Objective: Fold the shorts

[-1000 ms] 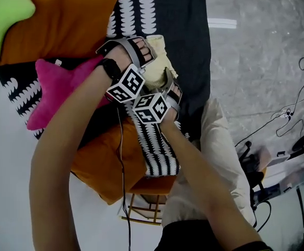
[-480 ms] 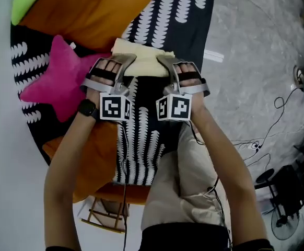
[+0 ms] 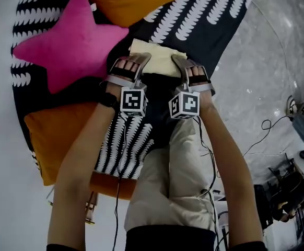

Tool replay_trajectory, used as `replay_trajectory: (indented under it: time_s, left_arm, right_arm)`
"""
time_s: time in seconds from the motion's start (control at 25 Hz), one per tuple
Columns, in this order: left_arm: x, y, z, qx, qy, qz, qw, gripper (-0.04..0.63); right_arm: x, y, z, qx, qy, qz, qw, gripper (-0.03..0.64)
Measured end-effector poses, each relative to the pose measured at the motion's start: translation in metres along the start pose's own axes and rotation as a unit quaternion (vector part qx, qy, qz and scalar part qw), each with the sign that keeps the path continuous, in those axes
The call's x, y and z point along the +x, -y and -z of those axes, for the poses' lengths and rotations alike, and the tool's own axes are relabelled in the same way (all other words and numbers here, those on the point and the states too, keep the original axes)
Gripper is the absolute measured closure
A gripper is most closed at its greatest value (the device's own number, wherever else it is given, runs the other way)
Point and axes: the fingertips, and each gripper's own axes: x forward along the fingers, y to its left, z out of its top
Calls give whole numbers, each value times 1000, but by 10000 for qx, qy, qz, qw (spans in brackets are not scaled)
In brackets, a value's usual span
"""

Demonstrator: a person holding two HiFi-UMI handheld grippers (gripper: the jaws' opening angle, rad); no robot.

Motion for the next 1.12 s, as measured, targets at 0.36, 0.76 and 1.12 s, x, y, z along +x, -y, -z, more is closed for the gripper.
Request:
replay_trajectory:
  time_s: [0.36,0.76,1.12]
  left_arm:
    - [-40,23,-4,36,239,881,9958,140]
    - [13,-4,23,144,-163,1523,9881,69]
    - [-78,-18,19,-380,102,1100,9932,69]
  right_arm:
    - [-37,-20,-16,597,394,-1099,9914,84]
    - [22,18,4,866,-311,-1341,9867,118]
    - [-59,20,-35,785,232,-830,9932,95]
